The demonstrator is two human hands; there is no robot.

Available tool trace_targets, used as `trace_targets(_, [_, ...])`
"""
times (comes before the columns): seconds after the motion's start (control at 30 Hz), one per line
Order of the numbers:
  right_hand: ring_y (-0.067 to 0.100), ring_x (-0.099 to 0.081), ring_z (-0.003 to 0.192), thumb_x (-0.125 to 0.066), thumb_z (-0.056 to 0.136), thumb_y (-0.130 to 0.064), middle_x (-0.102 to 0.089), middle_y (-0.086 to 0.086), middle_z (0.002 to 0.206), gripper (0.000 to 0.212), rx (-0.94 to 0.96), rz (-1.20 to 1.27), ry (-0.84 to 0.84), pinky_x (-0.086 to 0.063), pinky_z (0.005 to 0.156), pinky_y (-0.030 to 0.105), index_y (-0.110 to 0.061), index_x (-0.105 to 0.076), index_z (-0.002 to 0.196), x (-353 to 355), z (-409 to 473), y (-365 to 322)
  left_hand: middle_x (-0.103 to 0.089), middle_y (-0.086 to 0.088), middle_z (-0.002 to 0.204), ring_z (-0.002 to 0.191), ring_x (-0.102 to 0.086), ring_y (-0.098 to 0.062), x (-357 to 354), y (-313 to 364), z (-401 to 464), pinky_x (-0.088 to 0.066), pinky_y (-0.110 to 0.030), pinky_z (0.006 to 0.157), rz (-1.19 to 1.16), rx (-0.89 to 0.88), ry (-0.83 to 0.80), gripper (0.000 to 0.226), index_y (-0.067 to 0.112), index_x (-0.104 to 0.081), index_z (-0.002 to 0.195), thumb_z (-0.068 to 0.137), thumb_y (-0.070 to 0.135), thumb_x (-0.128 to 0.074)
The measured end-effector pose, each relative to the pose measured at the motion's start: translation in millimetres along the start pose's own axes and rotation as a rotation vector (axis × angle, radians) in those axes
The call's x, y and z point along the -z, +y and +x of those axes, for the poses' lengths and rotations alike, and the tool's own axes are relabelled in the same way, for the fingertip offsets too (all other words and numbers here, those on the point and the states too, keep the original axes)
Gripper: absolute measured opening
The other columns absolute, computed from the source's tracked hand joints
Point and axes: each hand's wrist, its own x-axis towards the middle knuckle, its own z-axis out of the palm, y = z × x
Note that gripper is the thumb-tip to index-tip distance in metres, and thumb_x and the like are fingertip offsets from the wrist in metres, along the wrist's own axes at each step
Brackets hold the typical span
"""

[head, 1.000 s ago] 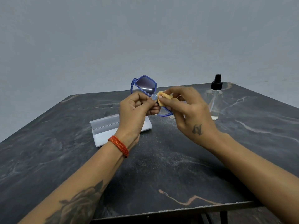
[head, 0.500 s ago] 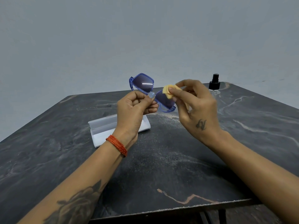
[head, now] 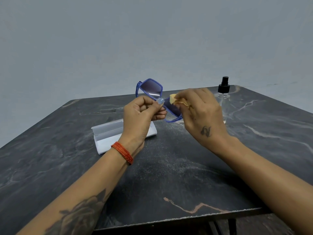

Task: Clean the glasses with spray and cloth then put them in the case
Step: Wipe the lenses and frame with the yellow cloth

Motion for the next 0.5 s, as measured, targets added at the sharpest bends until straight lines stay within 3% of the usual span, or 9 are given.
trace_targets(0.13, [0.024, -0.056, 0.080, -0.066, 0.080, -0.005, -0.064, 0.009, 0.090, 0.020, -0.096, 0.005, -0.005, -0.032, 0.073, 0.015, -0.003, -0.065, 0.100, -0.8, -0.1, -0.6, -0.065, 0.000, 0.053, 0.054, -0.064, -0.012, 0.2, -0.5, 0.2, -0.054, -0.020, 0.057, -0.002, -0.003, 0.005, 0.010, -0.001, -0.058, 0.073, 0.083, -0.004, -0.060])
trace_targets(0.27, [0.026, -0.056, 0.081, -0.057, 0.085, -0.012, -0.063, 0.012, 0.091, 0.018, -0.039, 0.006, -0.041, -0.031, 0.074, 0.014, -0.002, -0.068, 0.096, -2.8, -1.3, 0.3, -0.065, 0.000, 0.053, 0.053, -0.064, -0.011, -0.1, -0.7, -0.1, -0.054, -0.020, 0.057, 0.001, -0.004, 0.004, 0.014, 0.001, -0.057, 0.070, 0.083, -0.003, -0.060])
trace_targets(0.4, [0.027, -0.055, 0.082, -0.058, 0.087, -0.005, -0.062, 0.014, 0.095, 0.018, 0.021, 0.026, -0.072, -0.039, 0.071, 0.024, -0.003, -0.069, 0.101, -3.7, -2.6, -1.6, -0.066, 0.001, 0.054, 0.055, -0.065, -0.012, 0.3, -0.4, -0.3, -0.055, -0.021, 0.058, 0.022, -0.009, 0.003, 0.014, 0.003, -0.058, 0.071, 0.084, -0.003, -0.059])
trace_targets(0.5, [0.027, -0.053, 0.083, -0.055, 0.087, -0.003, -0.062, 0.014, 0.097, 0.021, 0.075, 0.011, -0.094, -0.034, 0.071, 0.020, -0.004, -0.070, 0.102, -3.0, -2.3, -2.3, -0.067, 0.002, 0.055, 0.057, -0.066, -0.012, 0.9, 0.6, -0.6, -0.054, -0.020, 0.058, 0.040, -0.014, 0.004, 0.013, 0.003, -0.058, 0.072, 0.084, -0.002, -0.059])
